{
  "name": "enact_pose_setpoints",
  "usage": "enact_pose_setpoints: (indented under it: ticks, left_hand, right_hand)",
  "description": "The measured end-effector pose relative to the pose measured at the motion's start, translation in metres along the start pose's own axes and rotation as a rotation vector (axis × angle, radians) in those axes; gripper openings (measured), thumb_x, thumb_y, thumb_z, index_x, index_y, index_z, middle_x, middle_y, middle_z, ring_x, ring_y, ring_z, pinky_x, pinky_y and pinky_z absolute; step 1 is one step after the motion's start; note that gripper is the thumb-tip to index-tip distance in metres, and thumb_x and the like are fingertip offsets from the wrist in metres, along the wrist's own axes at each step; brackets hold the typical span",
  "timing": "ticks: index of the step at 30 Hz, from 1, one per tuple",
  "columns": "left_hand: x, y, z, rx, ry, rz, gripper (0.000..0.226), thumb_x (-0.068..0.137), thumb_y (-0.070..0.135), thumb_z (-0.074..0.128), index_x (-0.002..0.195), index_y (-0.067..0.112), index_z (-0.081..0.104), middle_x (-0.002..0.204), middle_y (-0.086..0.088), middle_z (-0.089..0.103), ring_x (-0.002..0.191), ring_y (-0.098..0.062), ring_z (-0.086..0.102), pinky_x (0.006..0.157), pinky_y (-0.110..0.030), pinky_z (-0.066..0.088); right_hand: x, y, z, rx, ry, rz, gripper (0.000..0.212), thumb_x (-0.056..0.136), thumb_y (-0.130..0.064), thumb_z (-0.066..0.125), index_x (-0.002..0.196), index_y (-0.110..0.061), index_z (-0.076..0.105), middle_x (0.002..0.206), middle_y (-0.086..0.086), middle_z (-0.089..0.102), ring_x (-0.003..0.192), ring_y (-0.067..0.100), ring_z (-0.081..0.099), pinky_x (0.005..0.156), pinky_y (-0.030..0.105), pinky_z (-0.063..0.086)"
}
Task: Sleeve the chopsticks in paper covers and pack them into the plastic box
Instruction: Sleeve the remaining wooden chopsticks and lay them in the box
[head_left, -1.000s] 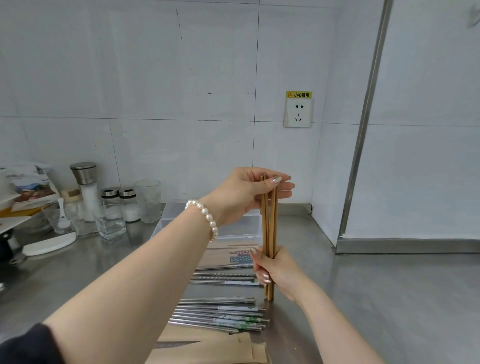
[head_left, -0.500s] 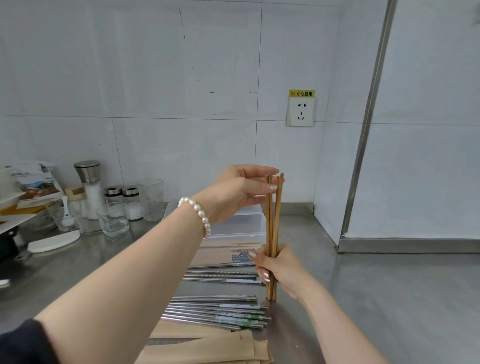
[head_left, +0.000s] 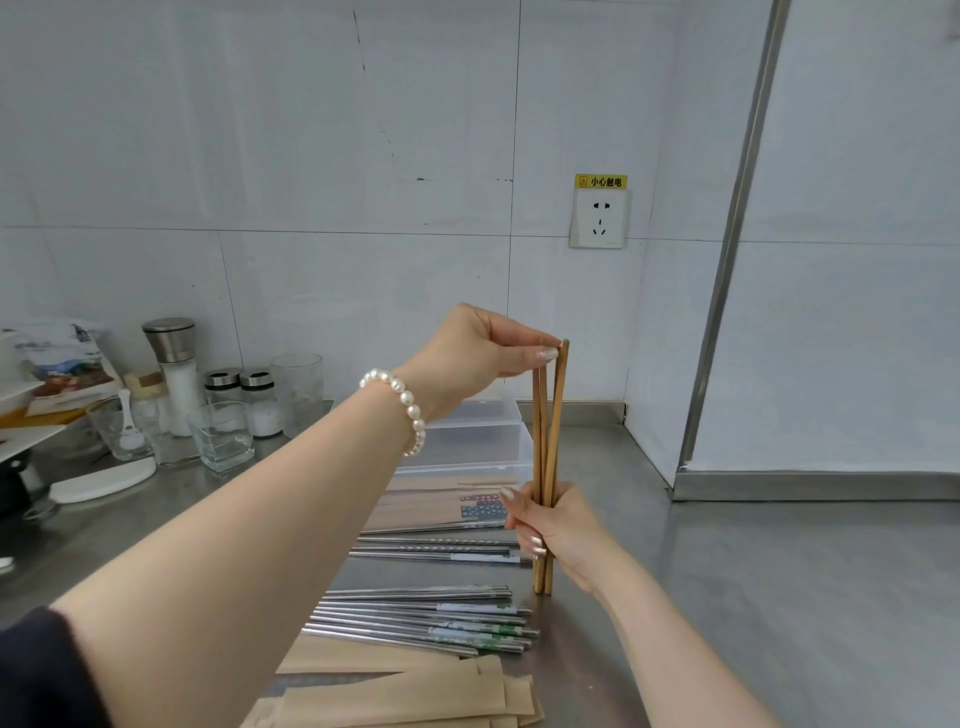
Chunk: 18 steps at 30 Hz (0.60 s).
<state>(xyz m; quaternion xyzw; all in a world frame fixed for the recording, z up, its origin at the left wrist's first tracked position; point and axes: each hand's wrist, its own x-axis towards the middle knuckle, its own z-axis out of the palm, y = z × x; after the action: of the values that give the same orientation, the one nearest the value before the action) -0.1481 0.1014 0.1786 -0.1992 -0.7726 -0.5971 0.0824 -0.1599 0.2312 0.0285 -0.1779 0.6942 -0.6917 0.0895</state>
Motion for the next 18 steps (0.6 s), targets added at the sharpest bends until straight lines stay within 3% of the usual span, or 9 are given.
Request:
enact_pose_setpoints:
  ticks: [3,7,12,18]
  left_hand:
    - [0.002,0.006,-0.002,0.063,0.027,0.030,0.009,0.073,0.012,0.071,0.081,0.017,0.073,0.081,0.005,0.072,0.088,-0.007,0.065,0.093,-0.024,0.045]
    - [0.004,0.015,-0.002,0.181,0.047,0.053,0.007,0.074,0.013,0.072,0.077,0.018,0.073,0.071,0.011,0.069,0.079,-0.002,0.065,0.079,-0.012,0.048]
    - [0.006,0.026,0.003,0.496,0.081,0.170,0.013,0.074,0.014,0.073,0.087,0.012,0.073,0.069,0.014,0.063,0.069,0.001,0.059,0.064,-0.003,0.043]
    - [0.007,0.036,0.005,0.867,-0.039,0.328,0.024,0.079,0.017,0.069,0.102,0.013,0.069,0.068,0.016,0.045,0.064,-0.002,0.045,0.057,-0.001,0.034]
  right_hand:
    - [0.000,-0.001,0.000,0.003,0.001,0.008,0.036,0.069,-0.040,0.064,0.059,-0.006,0.058,0.038,-0.002,0.043,0.034,0.009,0.036,0.042,0.017,0.036]
    - [0.001,-0.001,0.001,-0.038,0.006,0.010,0.039,0.071,-0.044,0.061,0.058,-0.008,0.057,0.038,-0.003,0.042,0.034,0.009,0.034,0.042,0.019,0.034]
    - [0.000,-0.003,0.003,-0.072,0.020,0.025,0.042,0.073,-0.047,0.058,0.057,-0.008,0.054,0.037,-0.003,0.040,0.034,0.009,0.032,0.042,0.019,0.031]
    - [0.000,-0.003,0.003,-0.076,0.006,0.033,0.043,0.075,-0.046,0.058,0.056,-0.008,0.053,0.037,-0.003,0.039,0.034,0.009,0.032,0.041,0.019,0.030]
